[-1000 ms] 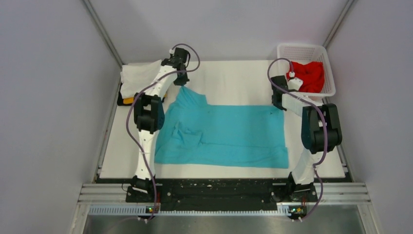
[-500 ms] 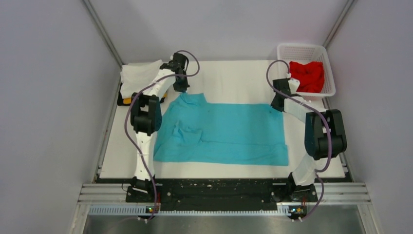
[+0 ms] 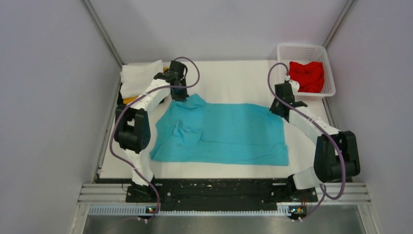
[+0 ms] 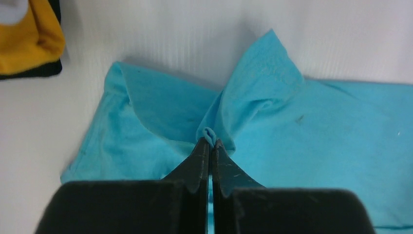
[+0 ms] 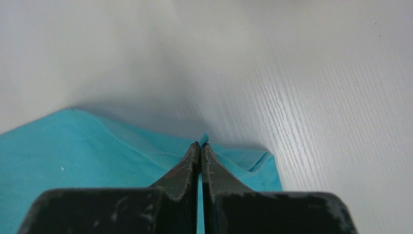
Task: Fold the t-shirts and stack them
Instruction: Fold the other side of the tshirt into a rectangle
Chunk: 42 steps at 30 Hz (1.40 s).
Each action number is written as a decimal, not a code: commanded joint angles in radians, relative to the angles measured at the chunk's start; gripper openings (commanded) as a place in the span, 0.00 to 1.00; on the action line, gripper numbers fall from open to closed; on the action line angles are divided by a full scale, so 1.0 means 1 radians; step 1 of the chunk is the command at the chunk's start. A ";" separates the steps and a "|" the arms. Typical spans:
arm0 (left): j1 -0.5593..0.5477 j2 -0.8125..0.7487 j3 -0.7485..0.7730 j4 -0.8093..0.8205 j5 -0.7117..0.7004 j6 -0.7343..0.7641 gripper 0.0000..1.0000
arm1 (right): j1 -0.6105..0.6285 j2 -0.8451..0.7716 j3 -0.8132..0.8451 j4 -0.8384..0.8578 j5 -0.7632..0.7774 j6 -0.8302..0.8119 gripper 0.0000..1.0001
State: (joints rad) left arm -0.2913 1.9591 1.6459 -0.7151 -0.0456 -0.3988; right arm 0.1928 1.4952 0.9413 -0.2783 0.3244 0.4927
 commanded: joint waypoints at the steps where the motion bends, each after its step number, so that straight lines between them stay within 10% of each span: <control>1: -0.028 -0.180 -0.144 0.054 -0.051 -0.018 0.00 | 0.017 -0.121 -0.024 -0.069 -0.019 -0.021 0.00; 42: -0.105 -0.699 -0.676 -0.020 -0.249 -0.220 0.00 | -0.008 -0.362 -0.136 -0.416 0.118 0.042 0.01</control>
State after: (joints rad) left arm -0.3981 1.3018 1.0168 -0.7483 -0.3035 -0.5777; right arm 0.1913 1.1648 0.8238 -0.6758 0.4461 0.5163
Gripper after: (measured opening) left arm 0.022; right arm 0.008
